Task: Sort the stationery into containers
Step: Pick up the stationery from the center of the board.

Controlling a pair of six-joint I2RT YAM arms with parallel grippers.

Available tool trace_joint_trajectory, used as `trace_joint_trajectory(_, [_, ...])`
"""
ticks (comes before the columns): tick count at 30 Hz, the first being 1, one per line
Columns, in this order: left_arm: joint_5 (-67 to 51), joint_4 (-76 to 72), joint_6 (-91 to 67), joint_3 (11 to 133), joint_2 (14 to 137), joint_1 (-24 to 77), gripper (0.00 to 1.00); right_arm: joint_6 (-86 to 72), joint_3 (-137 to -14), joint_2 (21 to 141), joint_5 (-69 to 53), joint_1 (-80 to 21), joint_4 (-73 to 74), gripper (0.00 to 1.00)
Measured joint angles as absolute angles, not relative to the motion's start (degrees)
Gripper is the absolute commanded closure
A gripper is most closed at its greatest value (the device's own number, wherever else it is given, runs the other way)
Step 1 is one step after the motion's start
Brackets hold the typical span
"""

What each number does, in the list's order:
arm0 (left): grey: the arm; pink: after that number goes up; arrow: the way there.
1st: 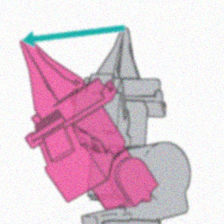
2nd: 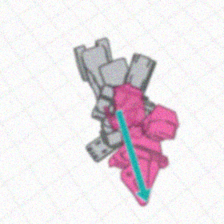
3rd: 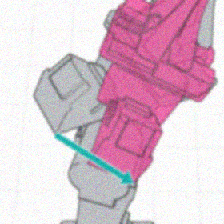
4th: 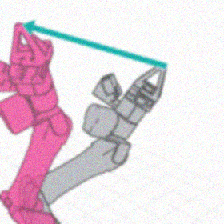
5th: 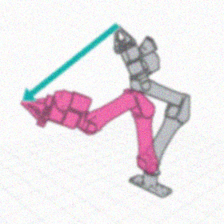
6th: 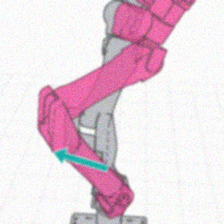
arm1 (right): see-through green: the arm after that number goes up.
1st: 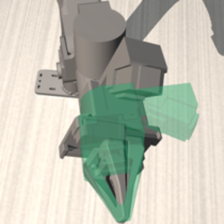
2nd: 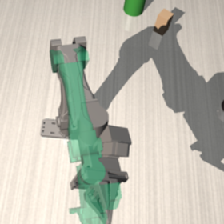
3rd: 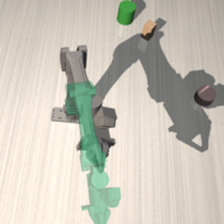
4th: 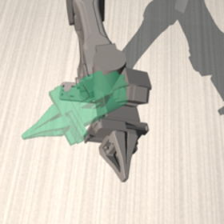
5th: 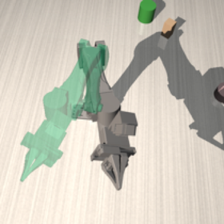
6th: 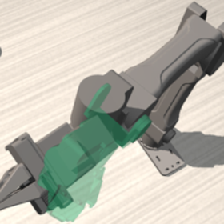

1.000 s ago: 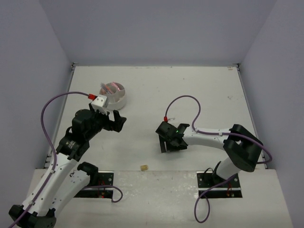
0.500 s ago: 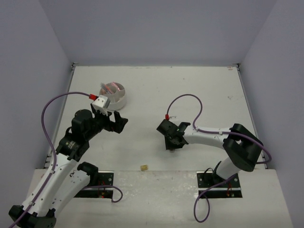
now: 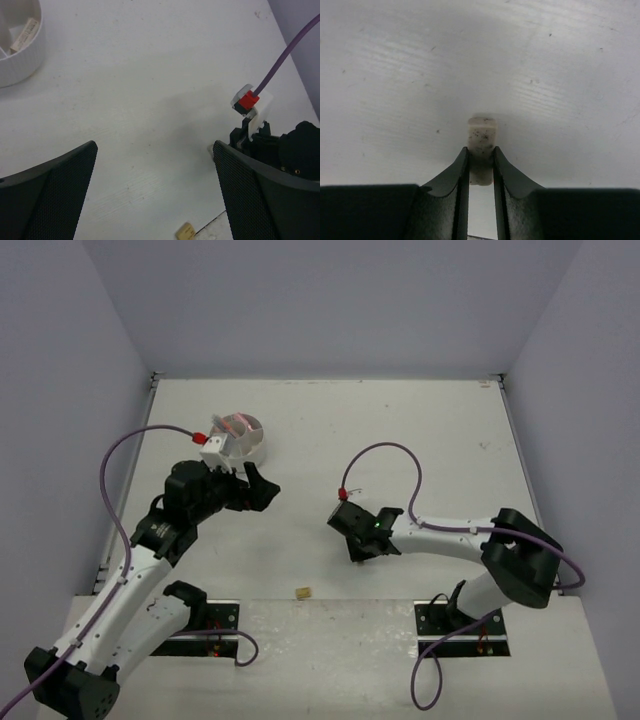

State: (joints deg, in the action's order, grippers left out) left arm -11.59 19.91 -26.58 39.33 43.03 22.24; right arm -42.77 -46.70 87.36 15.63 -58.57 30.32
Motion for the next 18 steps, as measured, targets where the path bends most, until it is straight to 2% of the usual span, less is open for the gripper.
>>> trace_joint_trajectory(3, [-16.84, 15.75, -31.59, 37.86, 45.37, 22.26, 0.01, -40.18, -45.18, 82.4, 15.93, -61.84, 28.37, 1.0])
trace_joint_trajectory(6, [-20.91, 8.07, -38.64, 33.46, 45.74, 22.76, 0.07, -37.36, -44.28, 75.7, 16.86, -65.46, 25.2, 1.0])
trace_joint_trajectory(10, [-21.68, -0.33, -47.77, 26.18, 43.23, 27.0, 0.27, -33.93, -43.66, 65.7, 17.37, -67.59, 19.97, 1.0])
trace_joint_trajectory(12, [-21.35, -3.21, -50.66, 25.32, 43.03, 30.72, 0.33, -32.61, -43.55, 62.43, 17.39, -67.59, 17.96, 1.0])
trace_joint_trajectory(18, [-21.0, -15.0, -56.71, 25.7, 46.3, 40.58, 0.3, -30.33, -43.44, 57.04, 16.85, -67.57, 15.39, 1.0])
